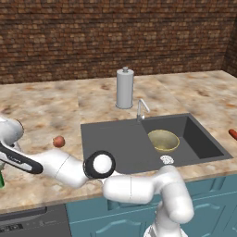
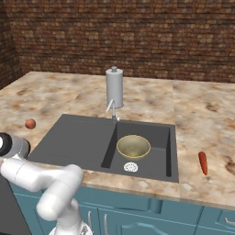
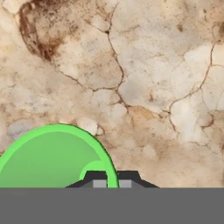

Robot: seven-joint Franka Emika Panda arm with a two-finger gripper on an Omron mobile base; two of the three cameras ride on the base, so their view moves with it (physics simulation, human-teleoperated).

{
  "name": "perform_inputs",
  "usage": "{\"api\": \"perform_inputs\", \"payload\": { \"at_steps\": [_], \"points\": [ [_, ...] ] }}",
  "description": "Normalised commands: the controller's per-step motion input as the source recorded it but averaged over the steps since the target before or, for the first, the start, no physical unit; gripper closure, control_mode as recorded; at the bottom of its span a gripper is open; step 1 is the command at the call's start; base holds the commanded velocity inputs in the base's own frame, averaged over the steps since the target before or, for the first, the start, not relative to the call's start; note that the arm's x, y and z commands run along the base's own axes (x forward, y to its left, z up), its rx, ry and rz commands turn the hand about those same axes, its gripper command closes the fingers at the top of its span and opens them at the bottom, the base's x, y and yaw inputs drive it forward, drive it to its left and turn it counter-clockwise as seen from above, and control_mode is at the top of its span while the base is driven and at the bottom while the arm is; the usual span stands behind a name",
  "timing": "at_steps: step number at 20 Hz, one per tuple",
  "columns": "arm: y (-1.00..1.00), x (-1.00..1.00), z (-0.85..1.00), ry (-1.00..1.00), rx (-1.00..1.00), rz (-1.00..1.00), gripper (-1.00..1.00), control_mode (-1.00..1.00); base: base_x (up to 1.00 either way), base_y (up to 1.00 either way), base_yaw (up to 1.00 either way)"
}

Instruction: Remove the carrot and onion from the sink. Then move the bowl and cup from the counter to the sink for washing.

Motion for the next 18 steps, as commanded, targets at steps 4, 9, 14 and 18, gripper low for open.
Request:
{"api": "perform_inputs", "payload": {
  "at_steps": [4,9,14,18],
  "points": [
    [-0.48,-0.44,0.14,0.24,0.14,-0.01,1.00,-1.00,0.00,0.00,0.00],
    [-0.46,-0.53,0.14,0.31,0.22,0.00,1.00,-1.00,0.00,0.00,0.00],
    [-0.41,-0.64,0.14,0.28,0.23,0.00,1.00,-1.00,0.00,0.00,0.00],
    [-0.35,-0.70,0.18,0.26,0.25,0.00,1.00,-1.00,0.00,0.00,0.00]
  ]
}}
